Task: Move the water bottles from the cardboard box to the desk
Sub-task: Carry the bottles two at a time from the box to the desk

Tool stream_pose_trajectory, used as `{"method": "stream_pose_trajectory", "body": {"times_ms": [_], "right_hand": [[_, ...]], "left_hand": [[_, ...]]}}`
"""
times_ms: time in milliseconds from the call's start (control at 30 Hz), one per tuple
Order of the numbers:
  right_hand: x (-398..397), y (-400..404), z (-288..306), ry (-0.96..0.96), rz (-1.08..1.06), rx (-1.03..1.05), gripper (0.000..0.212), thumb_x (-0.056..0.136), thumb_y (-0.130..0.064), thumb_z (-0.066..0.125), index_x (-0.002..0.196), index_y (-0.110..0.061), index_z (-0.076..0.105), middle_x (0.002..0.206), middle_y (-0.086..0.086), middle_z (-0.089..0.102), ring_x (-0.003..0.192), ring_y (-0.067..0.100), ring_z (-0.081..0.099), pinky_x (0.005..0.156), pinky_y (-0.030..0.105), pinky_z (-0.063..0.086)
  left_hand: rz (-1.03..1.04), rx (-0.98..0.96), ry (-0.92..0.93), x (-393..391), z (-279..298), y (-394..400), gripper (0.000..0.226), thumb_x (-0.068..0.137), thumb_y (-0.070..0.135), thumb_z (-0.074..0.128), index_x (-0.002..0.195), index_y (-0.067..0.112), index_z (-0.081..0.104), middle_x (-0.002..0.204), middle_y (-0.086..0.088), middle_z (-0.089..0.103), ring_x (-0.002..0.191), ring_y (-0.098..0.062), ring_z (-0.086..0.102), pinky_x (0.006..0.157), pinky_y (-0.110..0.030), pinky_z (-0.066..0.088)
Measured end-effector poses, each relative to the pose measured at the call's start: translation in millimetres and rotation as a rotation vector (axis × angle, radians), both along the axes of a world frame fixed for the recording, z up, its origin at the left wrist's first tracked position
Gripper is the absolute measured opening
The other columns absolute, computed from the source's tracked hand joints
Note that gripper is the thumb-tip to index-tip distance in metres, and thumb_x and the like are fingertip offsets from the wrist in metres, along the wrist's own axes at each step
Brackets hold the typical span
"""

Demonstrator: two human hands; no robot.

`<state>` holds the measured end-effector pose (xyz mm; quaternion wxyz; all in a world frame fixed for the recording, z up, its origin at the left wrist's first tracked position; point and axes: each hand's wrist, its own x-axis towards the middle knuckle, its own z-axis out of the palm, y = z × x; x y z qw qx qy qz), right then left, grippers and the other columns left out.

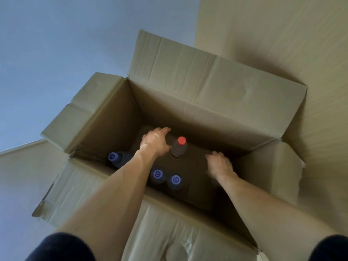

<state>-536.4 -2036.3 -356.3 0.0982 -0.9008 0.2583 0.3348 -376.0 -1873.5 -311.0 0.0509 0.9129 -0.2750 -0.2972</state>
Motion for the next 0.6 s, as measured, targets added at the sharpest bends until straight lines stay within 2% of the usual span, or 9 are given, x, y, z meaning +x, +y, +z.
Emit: {"method": "stream_pose_trajectory", "body": {"times_ms": [133, 333, 467, 600], "right_hand": [[-25, -8, -21, 0.176, 0.041, -0.038, 0.044, 0.099, -0.017, 0.053, 0.143, -0.021, 0.051, 0.149, 0.008, 0.045, 0.142, 0.029, 0.036, 0.118, 0.044, 0.029], [-35, -10, -43, 0.287, 0.092, -0.064, 0.045, 0.102, -0.021, 0.049, 0.147, -0.019, 0.046, 0.153, 0.008, 0.041, 0.144, 0.029, 0.033, 0.118, 0.045, 0.025], [-35, -6, -49, 0.344, 0.119, -0.117, 0.043, 0.102, -0.021, 0.048, 0.145, -0.020, 0.048, 0.149, 0.008, 0.047, 0.138, 0.029, 0.042, 0.111, 0.045, 0.035], [-29, 1, -47, 0.388, 0.107, -0.140, 0.036, 0.101, -0.020, 0.053, 0.137, -0.019, 0.055, 0.138, 0.007, 0.056, 0.127, 0.028, 0.052, 0.096, 0.040, 0.046]], "left_hand": [[-0.009, 0.016, 0.109, -3, -20, -11, 0.085, 0.083, 0.037, 0.079, 0.155, 0.028, 0.034, 0.150, -0.008, 0.047, 0.137, -0.030, 0.046, 0.111, -0.046, 0.040], [-0.008, 0.017, 0.153, -4, -53, -24, 0.086, 0.076, 0.034, 0.086, 0.149, 0.026, 0.039, 0.142, -0.007, 0.055, 0.132, -0.031, 0.051, 0.108, -0.047, 0.043], [0.003, -0.028, 0.156, -3, -72, -27, 0.085, 0.074, 0.031, 0.087, 0.146, 0.027, 0.042, 0.139, -0.008, 0.057, 0.130, -0.032, 0.053, 0.105, -0.048, 0.045], [0.010, -0.052, 0.145, -2, -81, -29, 0.083, 0.074, 0.030, 0.087, 0.144, 0.025, 0.044, 0.137, -0.010, 0.058, 0.128, -0.033, 0.055, 0.104, -0.046, 0.046]]}}
